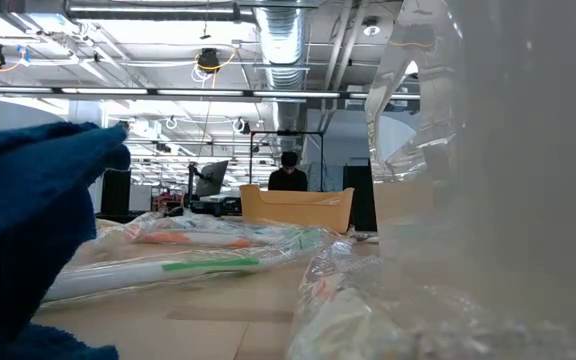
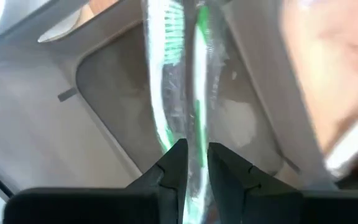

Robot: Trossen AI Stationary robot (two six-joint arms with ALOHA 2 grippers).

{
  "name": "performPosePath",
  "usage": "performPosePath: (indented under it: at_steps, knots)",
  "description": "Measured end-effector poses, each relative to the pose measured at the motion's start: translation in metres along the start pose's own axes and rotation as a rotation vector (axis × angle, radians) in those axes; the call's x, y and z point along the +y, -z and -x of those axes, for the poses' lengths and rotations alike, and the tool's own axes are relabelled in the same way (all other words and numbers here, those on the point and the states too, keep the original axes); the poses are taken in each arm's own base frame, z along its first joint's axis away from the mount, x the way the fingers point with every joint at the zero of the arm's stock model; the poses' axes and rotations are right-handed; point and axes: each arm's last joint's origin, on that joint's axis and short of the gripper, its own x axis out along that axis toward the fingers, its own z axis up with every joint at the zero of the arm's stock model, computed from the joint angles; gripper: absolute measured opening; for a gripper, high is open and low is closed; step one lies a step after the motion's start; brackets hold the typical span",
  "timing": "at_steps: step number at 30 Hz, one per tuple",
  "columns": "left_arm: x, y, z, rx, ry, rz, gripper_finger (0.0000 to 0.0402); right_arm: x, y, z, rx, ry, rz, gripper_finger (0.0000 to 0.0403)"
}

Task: Pick & Place Toothbrushes
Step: Put the purple toothbrush into the yellow bin

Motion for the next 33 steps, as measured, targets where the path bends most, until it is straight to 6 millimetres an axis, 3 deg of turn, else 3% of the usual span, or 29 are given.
performPosePath:
  at_steps: [8, 15, 21, 27, 33]
  knots:
    - [0.000, 0.000, 0.000, 0.000, 0.000, 0.000, 0.0001, 0.001, -0.003, 0.028, -0.009, 0.041, -0.007, 0.0056]
    - [0.000, 0.000, 0.000, 0.000, 0.000, 0.000, 0.0001, 0.003, -0.012, 0.043, -0.180, 0.072, -0.017, 0.0056]
    - [0.000, 0.000, 0.000, 0.000, 0.000, 0.000, 0.0001, 0.001, -0.028, 0.052, -0.341, 0.097, -0.068, 0.0056]
    - [0.000, 0.000, 0.000, 0.001, 0.000, 0.000, 0.0001, -0.001, -0.051, 0.056, -0.614, 0.116, -0.171, 0.0056]
    - [0.000, 0.000, 0.000, 0.001, 0.000, 0.000, 0.0001, 0.005, -0.072, 0.059, -0.682, 0.014, -0.184, 0.0056]
